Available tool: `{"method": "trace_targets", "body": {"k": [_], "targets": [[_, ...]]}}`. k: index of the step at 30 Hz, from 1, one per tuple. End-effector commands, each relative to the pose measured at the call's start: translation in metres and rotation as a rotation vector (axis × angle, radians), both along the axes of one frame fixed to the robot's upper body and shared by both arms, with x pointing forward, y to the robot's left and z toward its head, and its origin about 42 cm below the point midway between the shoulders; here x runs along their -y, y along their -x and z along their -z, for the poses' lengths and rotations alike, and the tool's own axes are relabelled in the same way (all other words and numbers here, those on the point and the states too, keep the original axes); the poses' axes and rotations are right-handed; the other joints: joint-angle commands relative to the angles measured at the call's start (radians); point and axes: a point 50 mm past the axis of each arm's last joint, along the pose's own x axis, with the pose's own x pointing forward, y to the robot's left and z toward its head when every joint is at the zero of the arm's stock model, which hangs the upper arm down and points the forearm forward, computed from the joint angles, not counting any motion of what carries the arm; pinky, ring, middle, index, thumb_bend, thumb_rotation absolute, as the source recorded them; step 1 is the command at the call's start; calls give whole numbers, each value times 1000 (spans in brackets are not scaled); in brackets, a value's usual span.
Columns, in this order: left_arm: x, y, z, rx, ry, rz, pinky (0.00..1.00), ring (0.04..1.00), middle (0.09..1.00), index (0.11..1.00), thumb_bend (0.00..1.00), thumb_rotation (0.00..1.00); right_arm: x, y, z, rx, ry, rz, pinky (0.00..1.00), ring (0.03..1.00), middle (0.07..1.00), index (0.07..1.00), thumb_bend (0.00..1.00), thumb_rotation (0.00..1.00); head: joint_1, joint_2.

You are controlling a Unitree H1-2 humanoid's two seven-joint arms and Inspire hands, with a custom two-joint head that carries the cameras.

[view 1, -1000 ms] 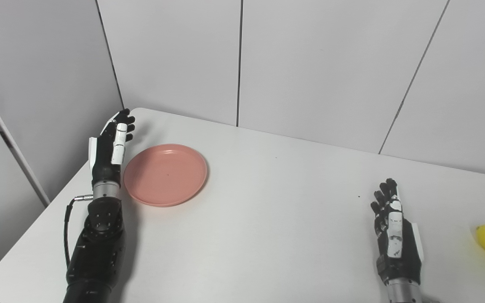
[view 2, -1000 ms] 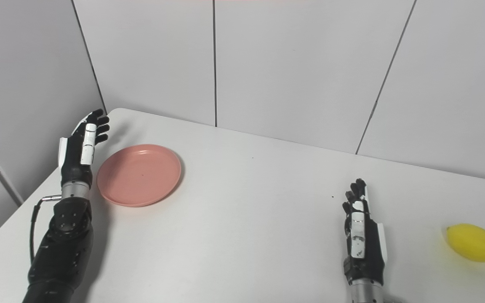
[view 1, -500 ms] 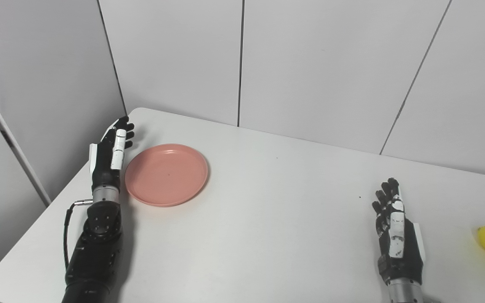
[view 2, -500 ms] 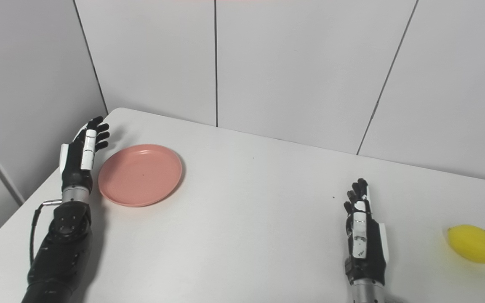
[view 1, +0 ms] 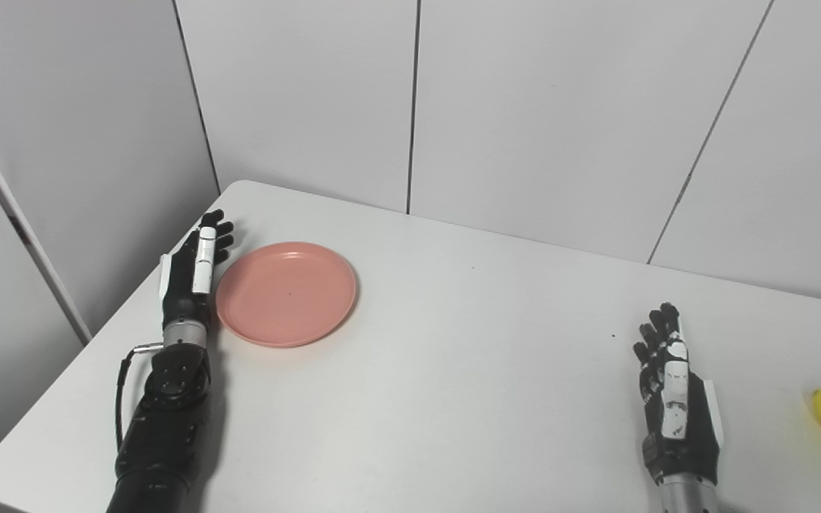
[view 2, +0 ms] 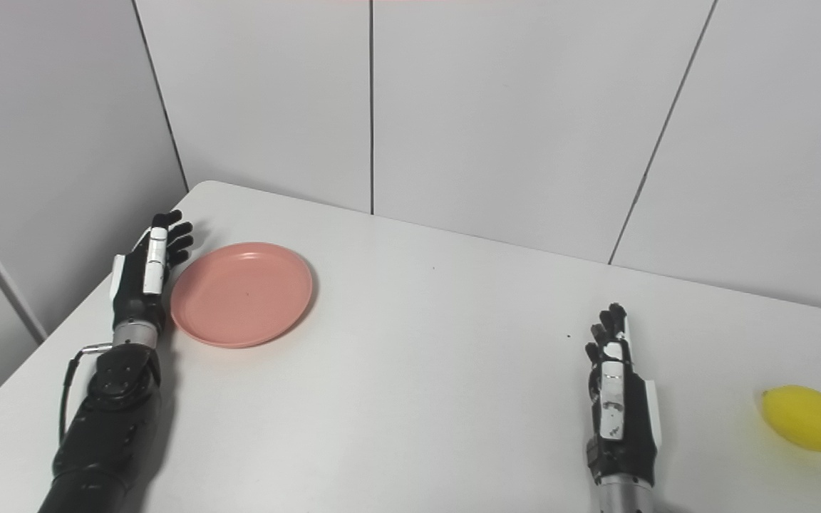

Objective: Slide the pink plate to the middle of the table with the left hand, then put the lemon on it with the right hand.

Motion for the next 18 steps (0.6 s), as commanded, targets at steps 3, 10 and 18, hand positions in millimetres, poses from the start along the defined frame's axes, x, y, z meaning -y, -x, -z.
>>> {"method": "trace_targets", "body": {"k": [3, 10, 18], "targets": [[-5, -12, -11, 51, -3, 31, 846, 825, 822, 814, 663, 1000, 1, 1, -1, 38, -8, 1, 1000, 1000, 1000, 1000, 751, 1000, 0, 1], [-1, -14, -3, 54, 4, 55, 831, 821, 811, 802, 603, 1000, 1, 1, -1, 44, -6, 3, 1000, 1000, 1000, 1000, 751, 1000, 0, 4], [5, -16, -1, 68, 71, 102, 821, 833, 834, 817, 630, 1000, 1, 1, 0, 46, -10, 7, 1000, 1000, 1000, 1000, 741, 1000, 0, 3]]}}
